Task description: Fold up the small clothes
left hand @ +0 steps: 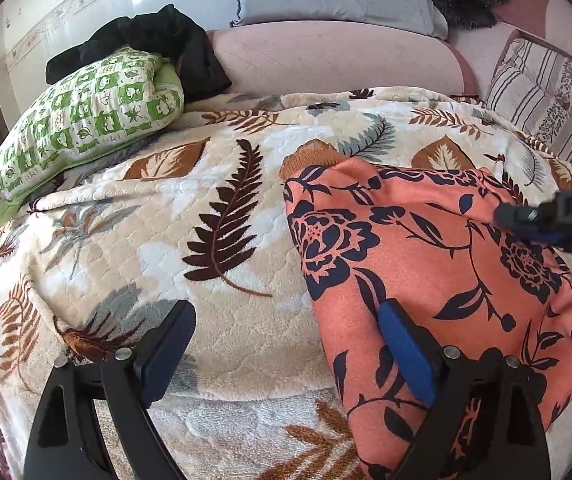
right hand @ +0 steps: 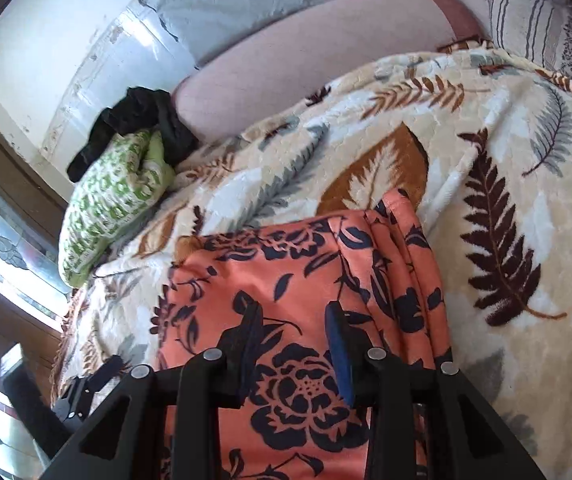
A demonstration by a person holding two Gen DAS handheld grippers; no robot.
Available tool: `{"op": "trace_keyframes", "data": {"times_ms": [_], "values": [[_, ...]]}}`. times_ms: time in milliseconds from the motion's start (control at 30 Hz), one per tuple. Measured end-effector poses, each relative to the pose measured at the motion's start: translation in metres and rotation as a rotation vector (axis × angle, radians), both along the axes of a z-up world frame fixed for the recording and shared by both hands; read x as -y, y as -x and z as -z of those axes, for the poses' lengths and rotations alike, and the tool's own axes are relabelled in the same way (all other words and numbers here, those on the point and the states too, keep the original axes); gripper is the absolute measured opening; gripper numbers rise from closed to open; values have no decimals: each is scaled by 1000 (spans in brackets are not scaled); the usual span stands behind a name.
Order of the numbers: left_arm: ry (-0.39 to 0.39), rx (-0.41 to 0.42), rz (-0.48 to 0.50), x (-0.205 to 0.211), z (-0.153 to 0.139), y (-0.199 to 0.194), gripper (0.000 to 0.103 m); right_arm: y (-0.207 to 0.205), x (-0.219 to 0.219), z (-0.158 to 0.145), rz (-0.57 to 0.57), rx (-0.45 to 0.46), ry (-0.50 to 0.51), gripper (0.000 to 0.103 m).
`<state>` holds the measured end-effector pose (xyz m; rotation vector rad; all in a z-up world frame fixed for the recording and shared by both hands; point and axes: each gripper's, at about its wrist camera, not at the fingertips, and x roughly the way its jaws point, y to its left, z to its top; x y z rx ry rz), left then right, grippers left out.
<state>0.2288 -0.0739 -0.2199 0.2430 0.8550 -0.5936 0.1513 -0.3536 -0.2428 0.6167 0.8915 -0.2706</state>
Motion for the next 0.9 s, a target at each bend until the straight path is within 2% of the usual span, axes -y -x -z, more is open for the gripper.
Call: {"op": "trace_keyframes", "data": {"times_ms": [33, 67, 300, 400, 533, 633, 733, 767, 900], "values": [[-2, -2, 1, 1, 1, 0, 93, -7, 2, 16, 10, -69, -13, 36], [-3, 2, -1, 1, 1, 0, 93, -9, 4, 23, 25, -73, -22, 36], [0, -6, -4, 0, 2, 0, 93, -17, -1, 6, 18, -37, -6, 36], [4, -11, -4, 0, 2, -1, 93, -30, -7, -3, -39, 6, -34, 36], [9, -20, -2, -1, 3, -3, 94, -73, -24, -6, -159, 21, -117, 36], [13, -24, 2, -2, 3, -5, 95, -110, -39, 8, -226, -23, -125, 36], [9, -30, -2, -1, 4, -7, 95, -139, -44, 42, -223, -143, -154, 35], [18, -39, 0, -2, 5, -8, 95, -143, -45, 49, -222, -150, -156, 35], [30, -65, -2, -4, 4, -11, 96, -137, -49, 35, -228, -136, -106, 35]]}}
